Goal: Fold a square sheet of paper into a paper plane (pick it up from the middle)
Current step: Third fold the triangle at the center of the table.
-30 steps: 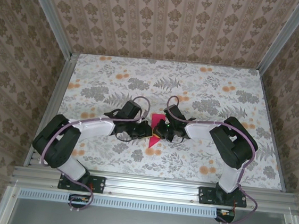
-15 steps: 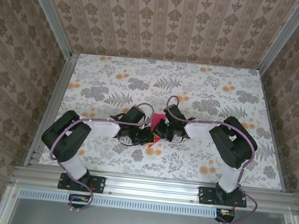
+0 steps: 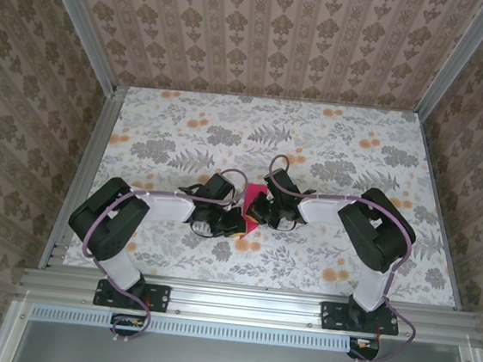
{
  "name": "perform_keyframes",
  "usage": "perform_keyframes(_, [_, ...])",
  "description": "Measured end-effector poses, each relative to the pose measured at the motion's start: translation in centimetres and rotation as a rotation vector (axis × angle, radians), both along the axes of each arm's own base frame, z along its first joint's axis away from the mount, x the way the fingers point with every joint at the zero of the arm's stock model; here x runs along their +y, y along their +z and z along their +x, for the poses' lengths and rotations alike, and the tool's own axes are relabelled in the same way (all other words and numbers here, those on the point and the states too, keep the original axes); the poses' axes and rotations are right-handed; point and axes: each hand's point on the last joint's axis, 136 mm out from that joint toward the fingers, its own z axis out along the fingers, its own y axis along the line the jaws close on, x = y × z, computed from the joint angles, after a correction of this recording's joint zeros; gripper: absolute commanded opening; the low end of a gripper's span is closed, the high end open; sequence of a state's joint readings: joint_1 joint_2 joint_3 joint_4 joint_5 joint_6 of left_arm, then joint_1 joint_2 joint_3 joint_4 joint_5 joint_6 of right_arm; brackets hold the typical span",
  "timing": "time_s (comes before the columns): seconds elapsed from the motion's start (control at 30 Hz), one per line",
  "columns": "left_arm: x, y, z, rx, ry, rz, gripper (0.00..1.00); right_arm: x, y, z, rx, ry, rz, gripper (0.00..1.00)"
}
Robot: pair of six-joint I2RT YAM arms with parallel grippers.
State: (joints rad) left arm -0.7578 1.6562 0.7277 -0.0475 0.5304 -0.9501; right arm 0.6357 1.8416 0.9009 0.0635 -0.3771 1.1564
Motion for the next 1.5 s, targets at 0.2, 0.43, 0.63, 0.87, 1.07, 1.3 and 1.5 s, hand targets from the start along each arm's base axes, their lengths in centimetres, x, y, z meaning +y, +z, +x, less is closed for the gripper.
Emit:
perform_keyframes(0.2, [0.4,-0.3,-0.1,0.007,0.005,0.021,0.09,0.0,0.0,0.0,0.0,0.0,0.0,0.03])
perform_keyframes(0.43, [0.3,0.2,0.0,-0.01,0.0,0.014,0.1,0.0,0.0,0.0,0.0,0.0,0.0,0.03])
perform_keyframes(0.63, [-0.4,1.8,0.6,-0.059,-0.001,-0.038,0.1,0.1,0.0,0.1,0.0,-0.002,0.003,0.03])
perform_keyframes(0.87, [-0.4,0.9,0.6,-0.045,-0.002,-0.025,0.1,0.1,0.0,0.2,-0.003,-0.006,0.008,0.03])
perform_keyframes(1.07, [0.0,-0.2,0.4,-0.036,0.003,-0.003,0.09,0.1,0.0,0.2,-0.003,-0.006,0.008,0.03])
perform_keyframes(1.3, [0.0,-0.4,0.4,-0.036,0.003,-0.002,0.09,0.2,0.0,0.2,-0.003,-0.005,0.008,0.04])
perform_keyframes(1.5, [0.1,-0.5,0.4,-0.039,0.005,-0.003,0.07,0.1,0.2,0.3,-0.004,0.007,0.02,0.07])
